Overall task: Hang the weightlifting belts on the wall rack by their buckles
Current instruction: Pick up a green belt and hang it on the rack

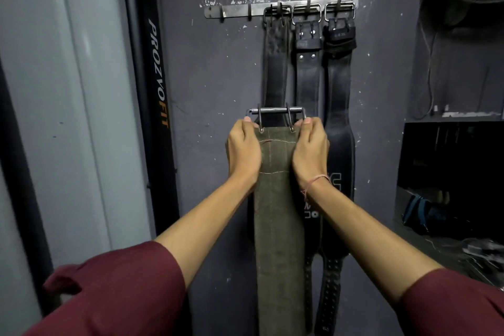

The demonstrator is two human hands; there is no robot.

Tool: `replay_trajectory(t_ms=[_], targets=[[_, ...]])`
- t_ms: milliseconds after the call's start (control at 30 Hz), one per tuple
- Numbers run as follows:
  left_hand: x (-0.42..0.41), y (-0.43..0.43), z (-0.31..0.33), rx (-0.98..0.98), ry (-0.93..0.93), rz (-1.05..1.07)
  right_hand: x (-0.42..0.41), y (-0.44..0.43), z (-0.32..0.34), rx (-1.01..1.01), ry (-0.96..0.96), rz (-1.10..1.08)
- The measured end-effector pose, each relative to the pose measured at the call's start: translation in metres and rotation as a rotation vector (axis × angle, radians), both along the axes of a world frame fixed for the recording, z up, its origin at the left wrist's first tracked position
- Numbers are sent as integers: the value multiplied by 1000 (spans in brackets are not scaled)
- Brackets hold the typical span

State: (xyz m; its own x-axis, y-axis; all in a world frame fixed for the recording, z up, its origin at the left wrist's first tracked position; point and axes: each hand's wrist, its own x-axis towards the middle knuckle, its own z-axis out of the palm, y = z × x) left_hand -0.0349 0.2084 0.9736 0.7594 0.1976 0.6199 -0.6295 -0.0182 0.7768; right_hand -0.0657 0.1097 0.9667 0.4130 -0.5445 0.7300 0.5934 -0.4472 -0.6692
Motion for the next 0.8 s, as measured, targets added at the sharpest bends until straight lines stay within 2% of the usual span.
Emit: replay_trajectory(t_ms=[400, 800], targets=[[122, 28, 72, 37, -249, 56, 114, 26, 80, -24, -61, -112], [224, 4, 194, 21, -416, 191, 216, -2, 201, -115, -239, -92]])
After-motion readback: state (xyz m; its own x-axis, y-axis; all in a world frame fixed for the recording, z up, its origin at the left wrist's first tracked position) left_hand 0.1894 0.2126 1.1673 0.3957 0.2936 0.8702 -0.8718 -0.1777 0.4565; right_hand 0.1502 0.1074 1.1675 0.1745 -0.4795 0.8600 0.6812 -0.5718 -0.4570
